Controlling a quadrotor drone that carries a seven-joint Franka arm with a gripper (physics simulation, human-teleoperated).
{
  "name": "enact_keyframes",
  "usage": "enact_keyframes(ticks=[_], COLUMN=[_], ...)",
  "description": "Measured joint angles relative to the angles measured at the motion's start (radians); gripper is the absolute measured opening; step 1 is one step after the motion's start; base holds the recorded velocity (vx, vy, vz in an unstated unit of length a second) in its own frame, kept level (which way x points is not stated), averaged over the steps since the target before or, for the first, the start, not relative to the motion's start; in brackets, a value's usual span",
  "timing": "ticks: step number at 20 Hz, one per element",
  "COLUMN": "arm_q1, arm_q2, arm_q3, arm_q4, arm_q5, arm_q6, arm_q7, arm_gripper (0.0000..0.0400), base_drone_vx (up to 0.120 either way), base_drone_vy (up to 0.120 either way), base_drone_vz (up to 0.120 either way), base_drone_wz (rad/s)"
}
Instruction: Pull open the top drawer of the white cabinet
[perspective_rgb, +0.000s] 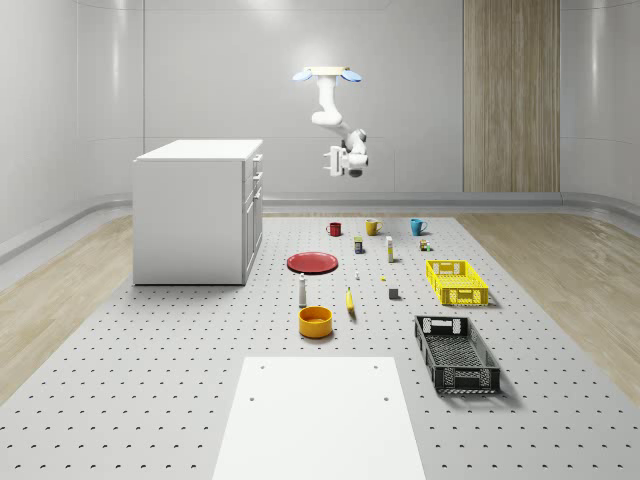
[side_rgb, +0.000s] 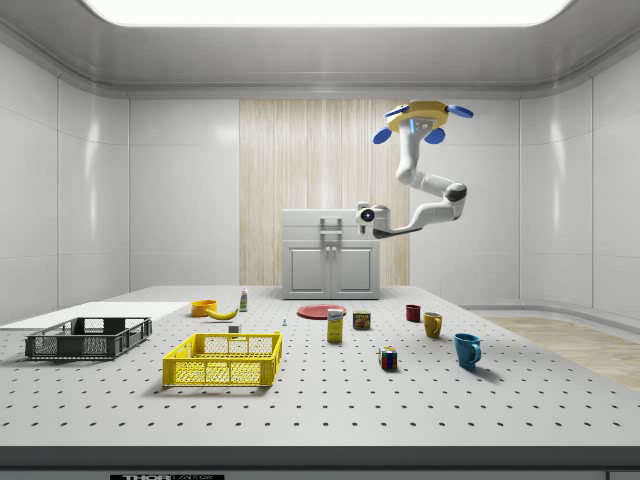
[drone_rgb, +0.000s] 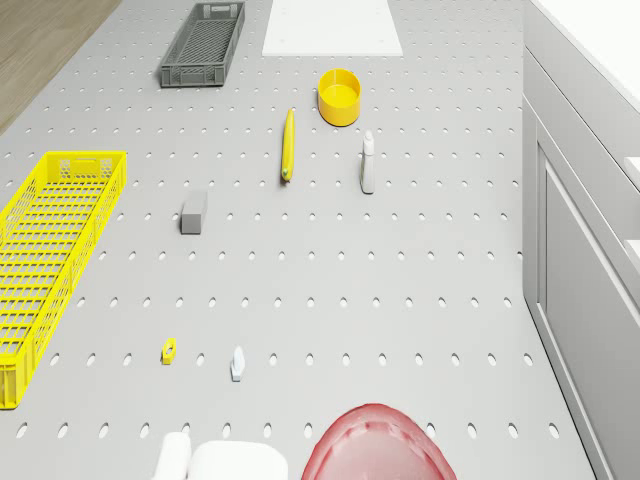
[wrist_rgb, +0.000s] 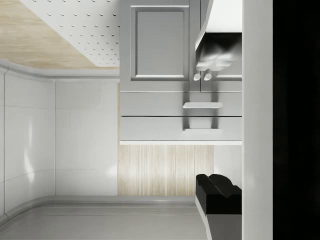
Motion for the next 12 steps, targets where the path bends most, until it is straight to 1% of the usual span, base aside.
enact_keyframes(ticks=[6, 12], arm_q1=[0.016, 0.039], arm_q2=[-0.001, 0.006], arm_q3=[0.051, 0.11], arm_q4=[-0.041, -0.08], arm_q5=[0.042, 0.1], arm_q6=[0.066, 0.139], arm_q7=[-0.01, -0.027], arm_gripper=[0.0305, 0.0305], base_drone_vx=[0.0, 0.0], base_drone_vy=[0.0, 0.0], base_drone_vz=[0.0, 0.0], base_drone_wz=[0.0, 0.0])
